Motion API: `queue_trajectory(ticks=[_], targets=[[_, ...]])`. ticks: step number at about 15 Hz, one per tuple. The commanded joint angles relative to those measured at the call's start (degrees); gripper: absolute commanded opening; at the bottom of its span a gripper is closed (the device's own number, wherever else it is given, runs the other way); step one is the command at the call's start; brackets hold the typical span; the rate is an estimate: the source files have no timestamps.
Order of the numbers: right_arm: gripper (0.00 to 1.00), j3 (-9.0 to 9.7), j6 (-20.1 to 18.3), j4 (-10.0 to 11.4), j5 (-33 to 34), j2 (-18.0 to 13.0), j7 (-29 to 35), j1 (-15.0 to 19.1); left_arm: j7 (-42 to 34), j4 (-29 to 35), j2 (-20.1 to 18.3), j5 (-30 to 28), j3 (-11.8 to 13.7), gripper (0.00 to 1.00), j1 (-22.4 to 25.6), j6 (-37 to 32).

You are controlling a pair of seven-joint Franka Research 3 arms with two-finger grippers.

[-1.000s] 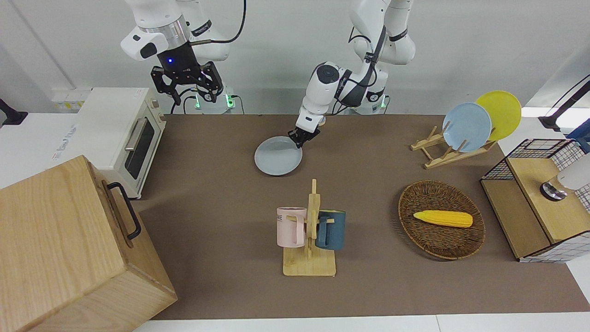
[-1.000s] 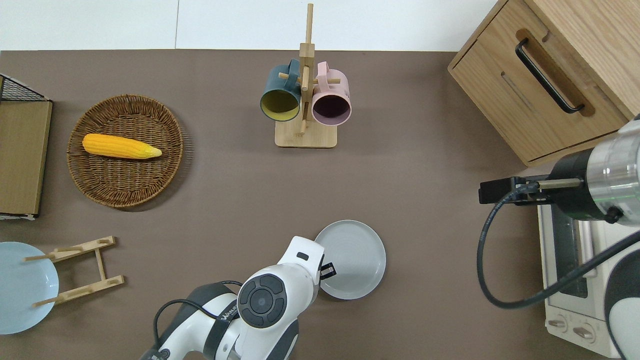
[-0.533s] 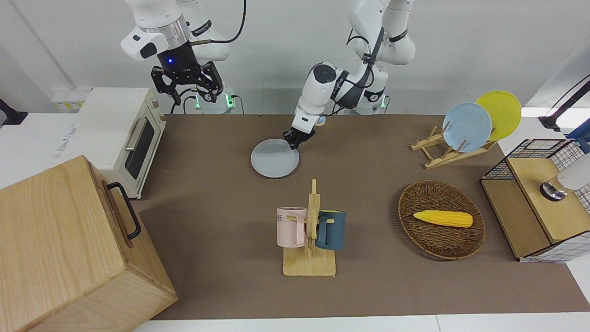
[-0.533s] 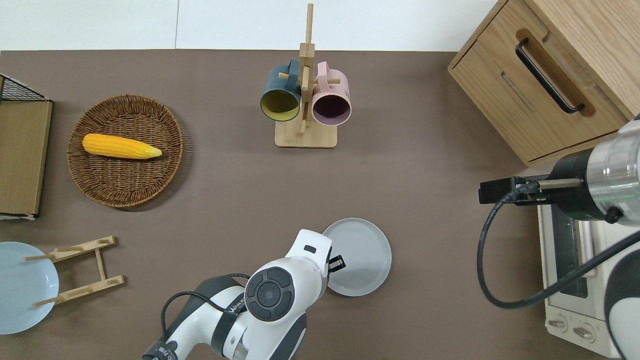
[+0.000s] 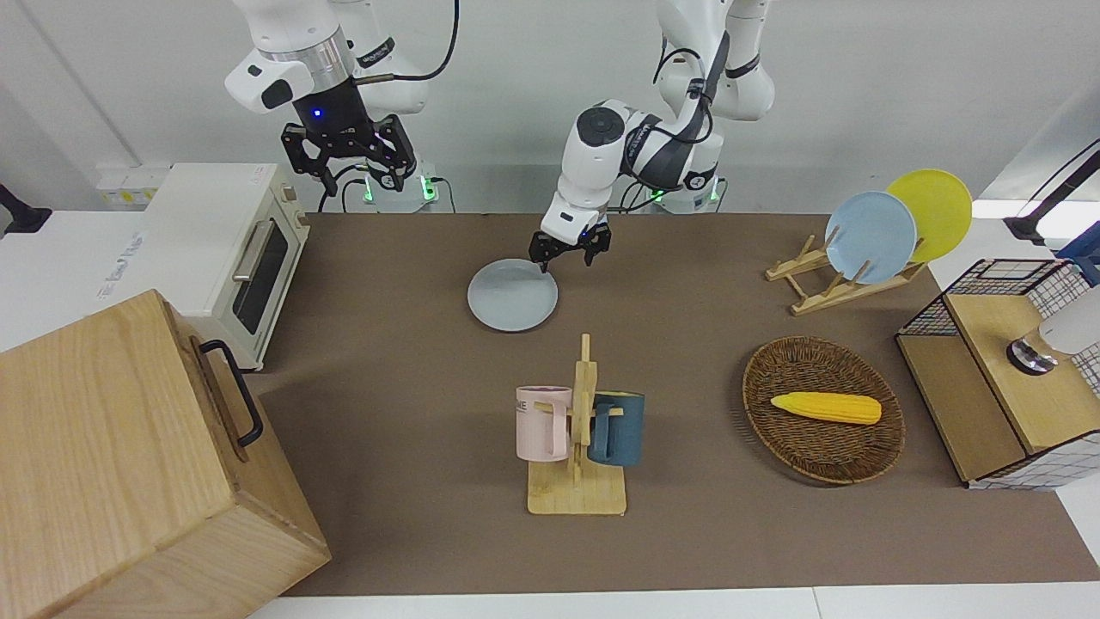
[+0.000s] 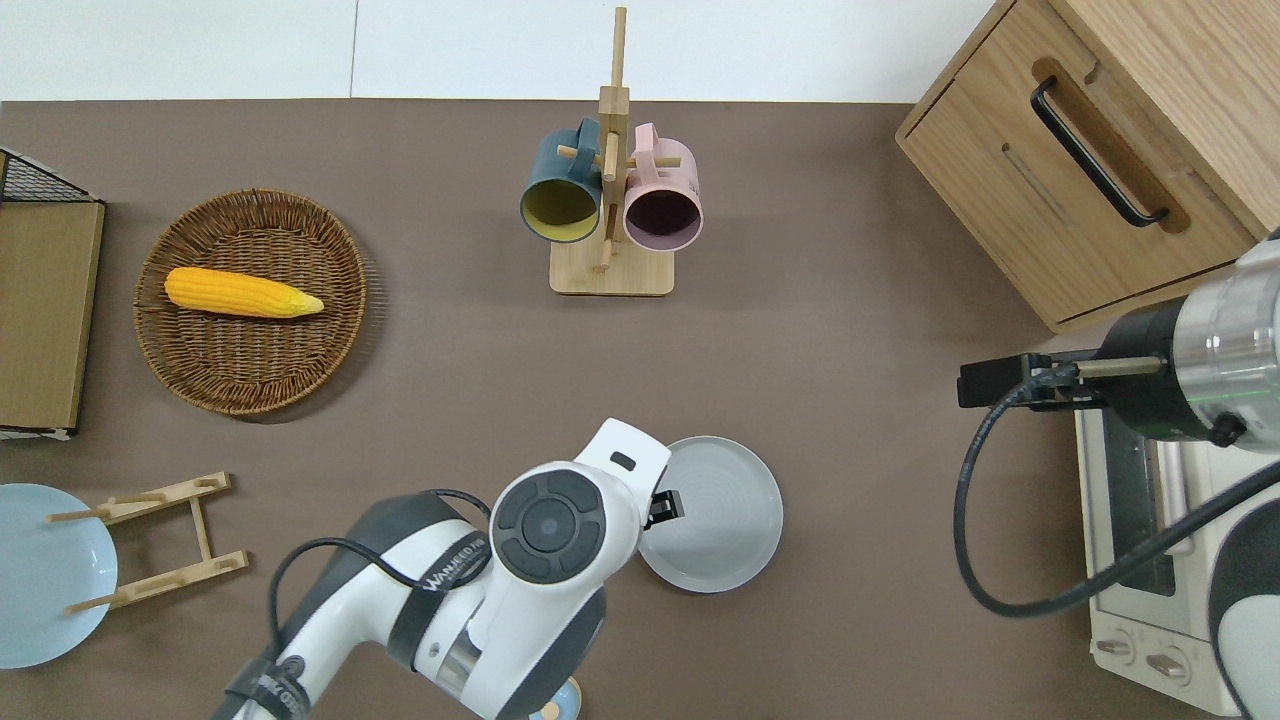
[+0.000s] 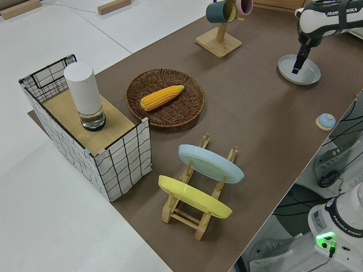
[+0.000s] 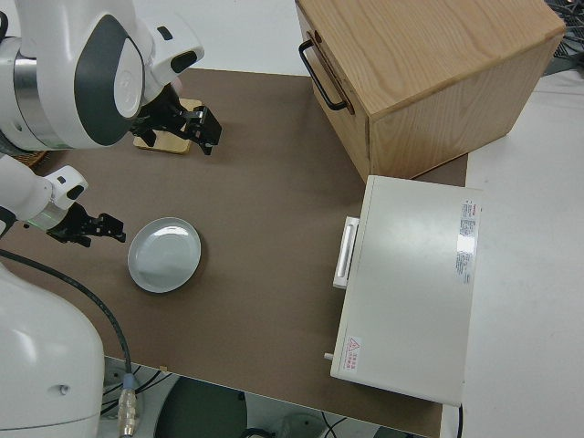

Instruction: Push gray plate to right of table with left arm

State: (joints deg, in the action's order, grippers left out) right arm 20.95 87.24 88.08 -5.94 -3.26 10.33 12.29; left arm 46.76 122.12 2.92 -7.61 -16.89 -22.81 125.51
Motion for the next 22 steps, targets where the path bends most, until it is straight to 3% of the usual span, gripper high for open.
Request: queue_trajectory(ticks=[1, 3, 9, 15, 22], targets=[[0.996, 0.23, -0.31, -0.81, -0.92, 0.27, 0.12, 0.37, -8.95, -3.29, -1.51, 1.46, 0.8, 0.99, 5.13, -6.77], [0.996, 0.23, -0.31, -0.81, -0.92, 0.36, 0.12, 0.37, -15.79, -3.29, -1.86, 3.47, 2.38, 0.99, 8.37, -8.7], [0.996, 0.23, -0.31, -0.81, -0.92, 0.36, 0.12, 0.37, -28.63, -3.72, -5.64, 6.55, 2.47, 0.99, 20.32, -9.58], [0.996, 0.23, -0.31, -0.81, -0.92, 0.36, 0.12, 0.37, -40.59, -14.61, -6.08, 6.56, 3.17, 0.99, 29.3, -22.84], [0.996, 0.23, -0.31, -0.81, -0.92, 0.36, 0.12, 0.37, -41.58, -24.8, -6.52, 6.65, 3.53, 0.99, 30.37, -33.56]])
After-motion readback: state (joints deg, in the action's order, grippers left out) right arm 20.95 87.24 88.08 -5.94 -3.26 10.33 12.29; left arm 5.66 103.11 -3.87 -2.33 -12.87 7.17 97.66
